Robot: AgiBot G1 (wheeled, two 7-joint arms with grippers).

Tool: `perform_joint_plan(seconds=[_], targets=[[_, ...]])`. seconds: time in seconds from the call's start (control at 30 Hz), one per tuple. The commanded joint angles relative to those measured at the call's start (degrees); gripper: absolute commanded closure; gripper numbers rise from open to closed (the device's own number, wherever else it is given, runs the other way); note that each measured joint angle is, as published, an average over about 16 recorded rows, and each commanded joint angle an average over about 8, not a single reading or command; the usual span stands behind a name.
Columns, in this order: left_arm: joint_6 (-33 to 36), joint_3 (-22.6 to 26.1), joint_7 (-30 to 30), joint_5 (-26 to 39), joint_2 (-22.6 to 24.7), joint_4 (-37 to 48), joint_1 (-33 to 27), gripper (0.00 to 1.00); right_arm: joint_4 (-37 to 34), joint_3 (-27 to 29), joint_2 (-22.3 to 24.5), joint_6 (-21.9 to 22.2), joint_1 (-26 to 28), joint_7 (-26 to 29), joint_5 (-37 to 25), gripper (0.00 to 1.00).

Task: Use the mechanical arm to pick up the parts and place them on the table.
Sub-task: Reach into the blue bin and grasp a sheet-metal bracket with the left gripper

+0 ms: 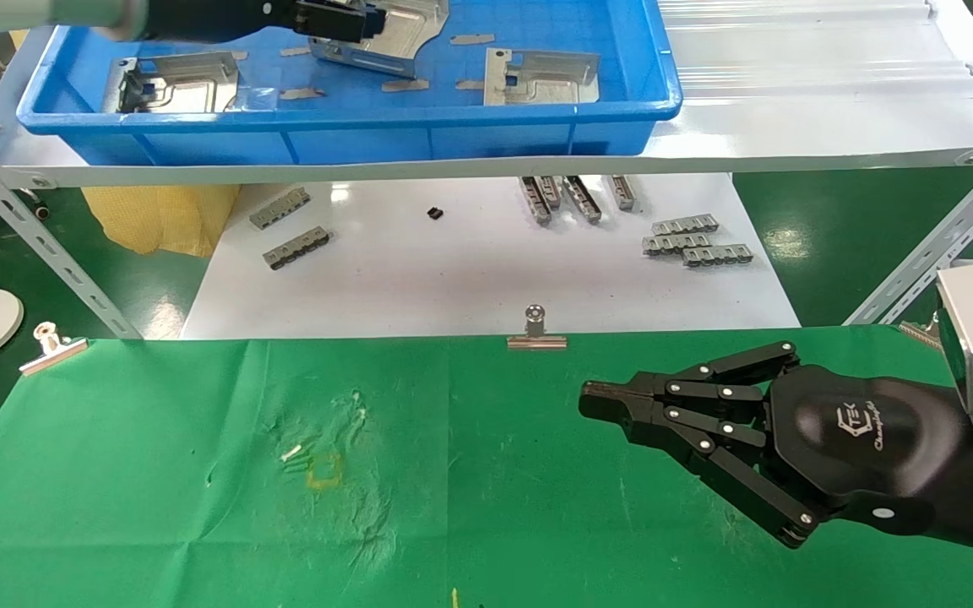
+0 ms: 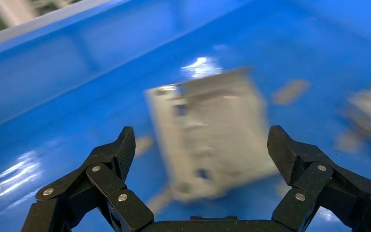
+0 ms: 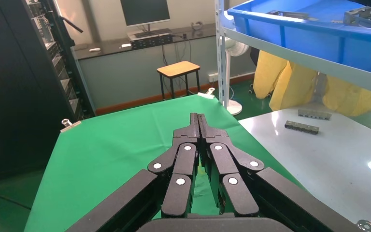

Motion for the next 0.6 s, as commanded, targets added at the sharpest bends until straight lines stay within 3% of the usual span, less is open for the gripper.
perform_joint_plan(seconds=[0.03, 0.27, 0.6], targets=[[-4.85, 0.82, -0.4, 1.85, 3.17, 5.54, -1.87, 1.0, 0.0, 0.0, 0.0, 0.0, 0.0, 0.0, 0.0, 0.0], [-9.86, 0.67, -1.02, 1.15, 5.43, 8.44, -1.22, 1.0, 0.0, 0.0, 0.0, 0.0, 0.0, 0.0, 0.0, 0.0], [-4.56, 1.31, -3.1, 0.18, 5.14, 8.92, -1.35, 1.0, 0.0, 0.0, 0.0, 0.0, 0.0, 0.0, 0.0, 0.0]])
